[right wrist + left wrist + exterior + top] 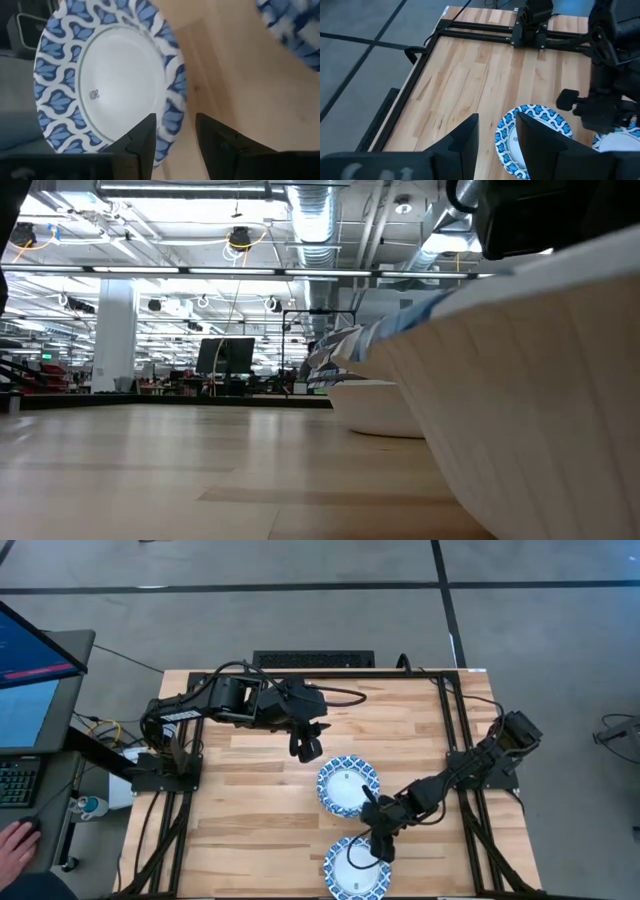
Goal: Nest bowls inside each other
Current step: Stack the blue patterned bowl on the blue patterned bowl
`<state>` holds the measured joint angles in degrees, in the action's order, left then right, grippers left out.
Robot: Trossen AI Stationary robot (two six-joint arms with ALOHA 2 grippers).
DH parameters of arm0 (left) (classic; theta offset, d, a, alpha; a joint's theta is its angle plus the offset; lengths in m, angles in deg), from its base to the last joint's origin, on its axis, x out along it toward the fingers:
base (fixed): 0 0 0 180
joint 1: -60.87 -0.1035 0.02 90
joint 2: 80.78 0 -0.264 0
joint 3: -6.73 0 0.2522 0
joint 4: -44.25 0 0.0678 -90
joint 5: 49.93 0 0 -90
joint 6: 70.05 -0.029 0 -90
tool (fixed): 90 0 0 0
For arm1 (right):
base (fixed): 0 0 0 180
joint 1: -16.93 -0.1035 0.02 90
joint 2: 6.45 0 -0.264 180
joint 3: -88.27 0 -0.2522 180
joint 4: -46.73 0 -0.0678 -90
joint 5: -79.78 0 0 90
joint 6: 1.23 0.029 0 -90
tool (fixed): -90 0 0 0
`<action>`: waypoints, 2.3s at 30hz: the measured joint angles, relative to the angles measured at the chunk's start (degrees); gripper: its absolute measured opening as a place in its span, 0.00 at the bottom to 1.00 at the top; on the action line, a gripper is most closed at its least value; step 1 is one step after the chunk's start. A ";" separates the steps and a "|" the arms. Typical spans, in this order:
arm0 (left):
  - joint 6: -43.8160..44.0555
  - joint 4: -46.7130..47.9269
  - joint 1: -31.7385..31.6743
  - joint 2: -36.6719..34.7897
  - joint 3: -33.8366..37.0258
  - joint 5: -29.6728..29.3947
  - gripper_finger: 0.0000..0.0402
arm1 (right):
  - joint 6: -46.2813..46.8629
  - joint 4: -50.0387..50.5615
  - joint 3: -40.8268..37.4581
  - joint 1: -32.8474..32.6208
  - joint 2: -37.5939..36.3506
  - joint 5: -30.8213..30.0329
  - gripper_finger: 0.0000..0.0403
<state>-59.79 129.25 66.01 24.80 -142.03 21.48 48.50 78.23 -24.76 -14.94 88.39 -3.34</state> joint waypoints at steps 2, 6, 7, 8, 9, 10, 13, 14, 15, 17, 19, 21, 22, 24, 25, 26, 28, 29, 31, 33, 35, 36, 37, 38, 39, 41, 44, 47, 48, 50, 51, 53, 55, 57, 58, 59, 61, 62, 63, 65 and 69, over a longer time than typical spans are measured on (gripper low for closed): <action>0.00 -0.10 0.00 0.00 0.00 -0.29 0.30 | 0.34 -0.23 0.00 -0.58 0.08 -0.46 0.39; 0.00 -0.34 0.00 0.00 0.00 -0.34 0.30 | 1.04 -0.18 0.00 -1.44 0.08 -2.68 0.39; 0.00 -0.34 0.00 0.00 0.00 -0.34 0.30 | 1.27 -0.18 0.00 -1.52 0.10 -3.17 0.39; 0.00 -0.35 0.00 0.00 0.00 -0.34 0.30 | 1.30 -0.18 0.00 -1.50 0.10 -3.73 0.39; 0.00 -0.41 0.00 0.00 0.00 -0.34 0.30 | 1.29 -0.08 0.00 -1.50 0.10 -4.26 0.39; 0.02 -0.53 0.00 0.00 0.00 -0.34 0.30 | 1.29 0.20 0.00 -1.50 0.10 -4.40 0.39; 0.29 -0.55 0.00 0.00 0.00 -0.32 0.30 | 0.95 0.67 -0.02 -1.50 0.10 -4.35 0.40; 0.31 -0.55 0.00 0.00 0.00 -0.32 0.31 | 0.96 0.65 -0.02 -1.50 0.10 -4.11 0.40; 0.31 -0.55 0.00 0.00 0.00 -0.32 0.30 | 0.94 0.62 -0.02 -1.50 0.10 -3.85 0.41; 0.33 -0.55 0.00 0.00 0.00 -0.30 0.30 | 0.96 0.50 -0.02 -1.50 0.12 -3.50 0.43; 0.35 -0.55 0.00 0.00 0.00 -0.30 0.30 | 0.95 -0.20 -0.02 -1.50 0.12 -3.11 0.46; 0.40 -0.55 0.00 0.00 0.00 -0.28 0.30 | 1.15 -1.50 -0.02 -1.50 0.12 -3.16 0.50; 0.63 -0.55 0.00 0.00 0.00 -0.28 0.31 | 1.27 -2.29 -0.02 -1.50 0.12 -3.56 0.52; 1.13 -0.55 0.00 0.00 0.00 -0.28 0.30 | 1.29 -3.92 -0.02 -1.50 0.14 -4.34 0.55; 1.42 -0.55 0.00 0.00 0.00 -0.27 0.30 | 1.27 -4.29 -0.02 -1.50 0.14 -5.20 0.56; 1.44 -0.55 0.00 0.00 0.00 -0.25 0.30 | 1.18 -4.17 -0.02 -1.50 0.14 -6.11 0.57; 1.55 -0.55 0.00 0.00 0.00 -0.05 0.30 | 0.41 -2.62 -0.02 -1.48 0.14 -6.99 0.58; 1.93 -0.55 0.00 0.00 0.00 0.16 0.30 | 0.33 -1.66 -0.02 -1.48 0.14 -7.16 0.58; 2.49 -0.52 0.00 0.00 0.00 0.31 0.31 | 0.32 -0.34 -0.02 -1.50 0.14 -7.17 0.58; 2.51 -0.52 0.00 0.00 0.00 0.31 0.31 | 0.31 -0.39 -0.02 -1.50 0.49 -7.17 0.57; 2.56 -0.52 0.00 0.00 0.00 0.31 0.31 | 0.35 -2.04 0.02 -1.56 2.12 -6.93 0.57; 2.54 -0.50 0.00 0.00 0.00 0.31 0.31 | 0.38 -2.15 -0.06 -1.84 3.00 -6.82 0.56; 2.54 -0.50 0.00 0.00 0.00 0.31 0.30 | 0.42 -3.10 -0.07 -2.11 4.14 -6.08 0.56; 2.51 -0.50 0.00 0.00 0.00 0.30 0.31 | 0.73 -4.62 0.00 -2.44 5.43 -5.05 0.56; 2.51 -0.48 0.00 0.00 0.00 0.29 0.30 | 1.16 -5.31 0.04 -2.78 6.66 -3.89 0.56; 2.30 -0.43 0.00 0.00 0.00 0.29 0.30 | 1.31 -5.47 0.40 -3.35 8.04 -2.65 0.56; 1.39 -0.26 -0.02 0.00 0.02 0.17 0.30 | 0.36 -5.25 1.86 -3.35 9.23 -1.64 0.56; 1.04 -0.04 -0.17 0.00 0.02 0.16 0.30 | -0.35 -3.67 3.58 -2.80 9.37 -3.66 0.54; 1.03 0.00 -0.18 0.00 0.02 0.16 0.30 | -0.80 -2.62 4.26 -2.48 9.33 -4.53 0.52; 1.03 0.04 -0.26 0.00 0.02 0.18 0.30 | -1.70 -0.06 5.43 -2.03 9.22 -5.73 0.47; 0.96 0.08 -0.26 0.00 0.02 0.31 0.31 | -1.96 1.27 5.80 -1.91 9.24 -5.79 0.44; 0.94 0.28 -0.26 0.00 0.02 0.33 0.30 | -2.20 2.58 6.04 -1.60 9.36 -5.66 0.37; 0.92 0.54 -0.28 0.00 0.02 0.34 0.30 | -2.20 3.03 6.04 -1.56 9.63 -5.48 0.28; 0.92 0.61 -0.26 0.00 0.02 0.34 0.30 | -2.16 2.79 5.74 -1.72 9.50 -5.20 0.17; 0.92 0.89 -0.26 -0.02 0.02 0.34 0.31 | -2.16 2.86 5.66 -1.85 9.43 -5.18 0.12; 0.92 1.41 -0.26 -0.01 0.02 0.34 0.30 | -2.23 3.38 5.68 -1.90 9.39 -5.21 0.07; 0.92 2.67 -0.26 0.00 0.02 0.31 0.31 | -2.17 4.80 5.65 -2.27 8.96 -5.50 0.03; 0.96 3.28 -0.26 -0.02 0.02 0.30 0.30 | -1.95 5.17 5.59 -2.40 8.63 -5.61 0.03; 1.07 3.81 -0.26 -0.01 0.02 0.28 0.31 | -1.62 5.56 5.51 -2.60 8.19 -5.63 0.03; 1.37 4.28 -0.26 -0.01 0.02 0.07 0.31 | -0.66 6.32 5.33 -2.92 6.90 -5.65 0.02; 1.38 4.48 -0.26 0.00 0.02 -0.14 0.31 | 2.13 11.49 5.33 -4.17 1.44 -7.22 0.02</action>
<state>-58.41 133.74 65.75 24.79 -142.01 21.34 50.63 89.73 -19.42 -19.12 89.83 -10.56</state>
